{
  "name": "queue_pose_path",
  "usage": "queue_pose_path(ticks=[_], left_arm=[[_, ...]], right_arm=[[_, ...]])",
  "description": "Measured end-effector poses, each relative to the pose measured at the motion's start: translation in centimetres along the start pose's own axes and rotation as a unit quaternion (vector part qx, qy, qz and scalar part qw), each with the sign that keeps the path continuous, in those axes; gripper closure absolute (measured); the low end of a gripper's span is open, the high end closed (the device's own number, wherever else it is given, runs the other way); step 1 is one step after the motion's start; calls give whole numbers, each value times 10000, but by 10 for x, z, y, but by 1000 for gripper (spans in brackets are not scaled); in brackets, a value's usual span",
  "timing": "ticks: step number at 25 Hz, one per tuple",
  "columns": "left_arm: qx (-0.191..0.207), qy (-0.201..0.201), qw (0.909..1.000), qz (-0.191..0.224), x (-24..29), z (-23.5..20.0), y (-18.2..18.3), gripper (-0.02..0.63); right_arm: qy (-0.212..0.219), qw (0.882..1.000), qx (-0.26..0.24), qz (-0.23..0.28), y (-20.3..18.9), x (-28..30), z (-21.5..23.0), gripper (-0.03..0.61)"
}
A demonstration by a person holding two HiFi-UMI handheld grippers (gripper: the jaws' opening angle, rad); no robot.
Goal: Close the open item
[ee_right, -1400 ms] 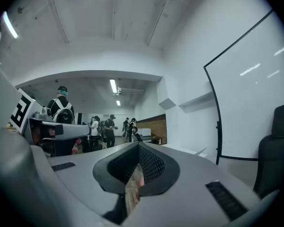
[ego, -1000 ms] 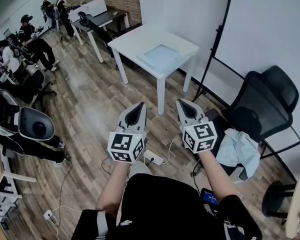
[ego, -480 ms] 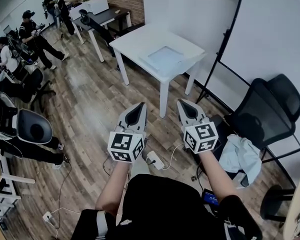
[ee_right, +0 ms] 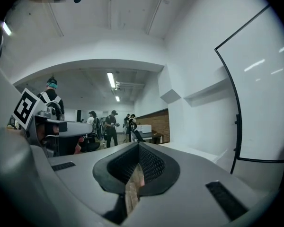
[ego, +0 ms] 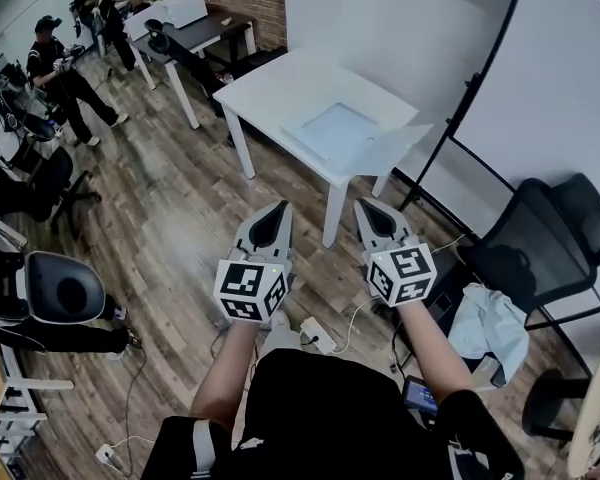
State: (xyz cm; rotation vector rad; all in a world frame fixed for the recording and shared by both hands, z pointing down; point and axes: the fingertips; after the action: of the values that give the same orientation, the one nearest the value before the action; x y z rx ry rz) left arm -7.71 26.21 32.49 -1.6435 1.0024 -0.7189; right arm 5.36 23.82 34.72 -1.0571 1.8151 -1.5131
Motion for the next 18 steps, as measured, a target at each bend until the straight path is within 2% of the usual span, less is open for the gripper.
queue_pose_path(ticks=[11, 18], left_arm=[[-34, -367, 9990, -237, 66, -108, 46, 603], [-24, -558, 9982, -232, 87, -160, 69, 603]], right_arm=[[-343, 9993, 49, -122, 31, 129, 4, 541], [-509, 9986, -72, -102, 47, 182, -9, 541]])
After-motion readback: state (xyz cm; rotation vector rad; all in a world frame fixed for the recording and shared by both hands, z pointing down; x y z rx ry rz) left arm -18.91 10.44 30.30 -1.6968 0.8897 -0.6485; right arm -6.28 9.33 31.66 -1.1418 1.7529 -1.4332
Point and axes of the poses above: the fingertips, and each gripper's own axes: x forward along the fingers, z to its right, y out of its top, and after that the axes turned 13 degrees about -x, right-handed
